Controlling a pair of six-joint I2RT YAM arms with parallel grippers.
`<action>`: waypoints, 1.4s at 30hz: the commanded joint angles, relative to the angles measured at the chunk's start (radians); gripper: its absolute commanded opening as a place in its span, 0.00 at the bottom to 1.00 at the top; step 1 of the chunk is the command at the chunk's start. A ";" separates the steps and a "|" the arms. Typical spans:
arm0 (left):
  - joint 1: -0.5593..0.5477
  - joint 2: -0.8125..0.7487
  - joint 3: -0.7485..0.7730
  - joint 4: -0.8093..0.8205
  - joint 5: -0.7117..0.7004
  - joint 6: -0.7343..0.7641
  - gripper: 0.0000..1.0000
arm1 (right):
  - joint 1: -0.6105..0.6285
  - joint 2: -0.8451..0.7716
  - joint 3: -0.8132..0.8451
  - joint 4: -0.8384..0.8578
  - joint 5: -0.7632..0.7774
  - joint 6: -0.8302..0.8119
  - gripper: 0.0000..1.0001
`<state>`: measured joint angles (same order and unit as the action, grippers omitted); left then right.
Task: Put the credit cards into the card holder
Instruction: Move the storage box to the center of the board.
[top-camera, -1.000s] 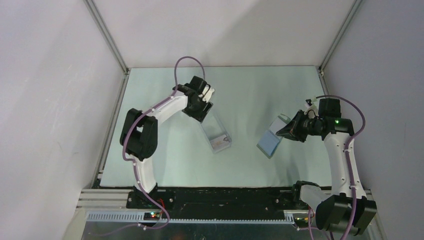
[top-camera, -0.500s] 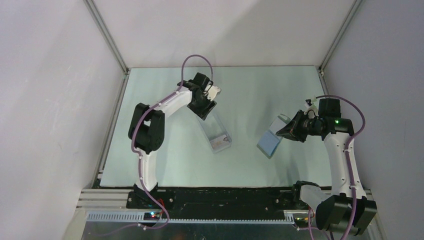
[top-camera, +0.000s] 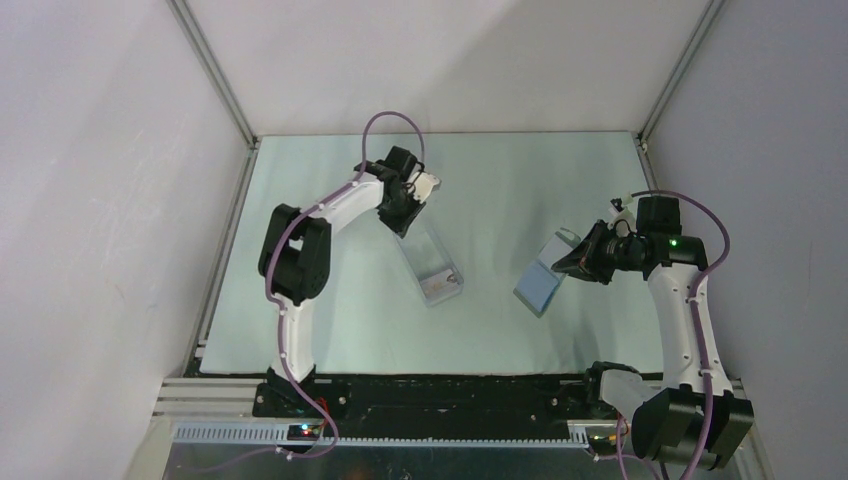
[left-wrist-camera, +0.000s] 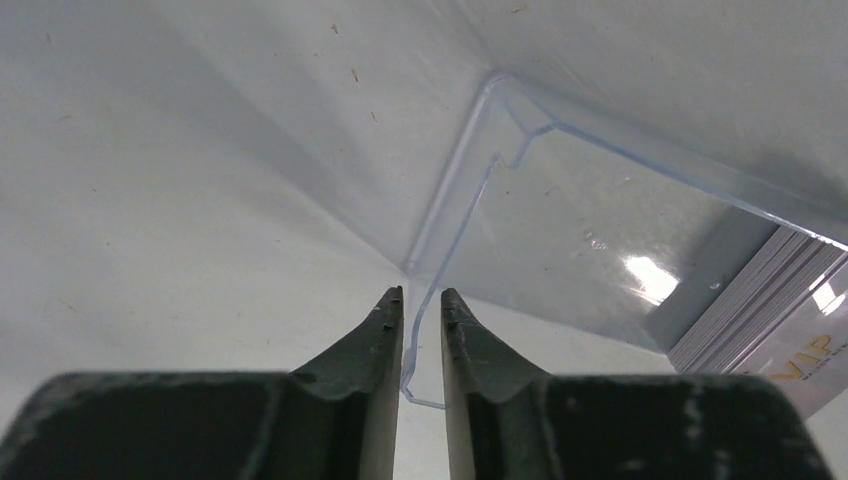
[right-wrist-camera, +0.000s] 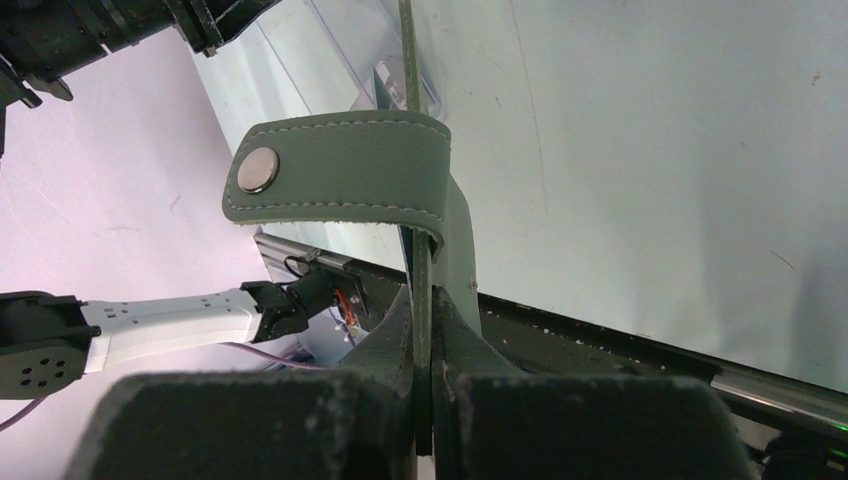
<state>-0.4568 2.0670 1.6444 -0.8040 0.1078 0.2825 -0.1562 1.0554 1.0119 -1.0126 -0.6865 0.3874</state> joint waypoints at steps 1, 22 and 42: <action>0.004 0.006 0.033 -0.006 -0.019 -0.049 0.19 | 0.004 0.000 0.000 0.014 -0.020 -0.009 0.00; 0.031 -0.147 -0.134 -0.005 -0.149 -0.669 0.00 | 0.112 0.031 0.000 0.050 -0.007 0.027 0.00; 0.061 -0.284 -0.281 -0.001 -0.267 -0.790 0.48 | 0.372 0.181 -0.111 0.310 0.012 0.134 0.00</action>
<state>-0.3969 1.8633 1.3685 -0.8116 -0.1547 -0.4976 0.2050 1.2144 0.9104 -0.7986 -0.6647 0.4892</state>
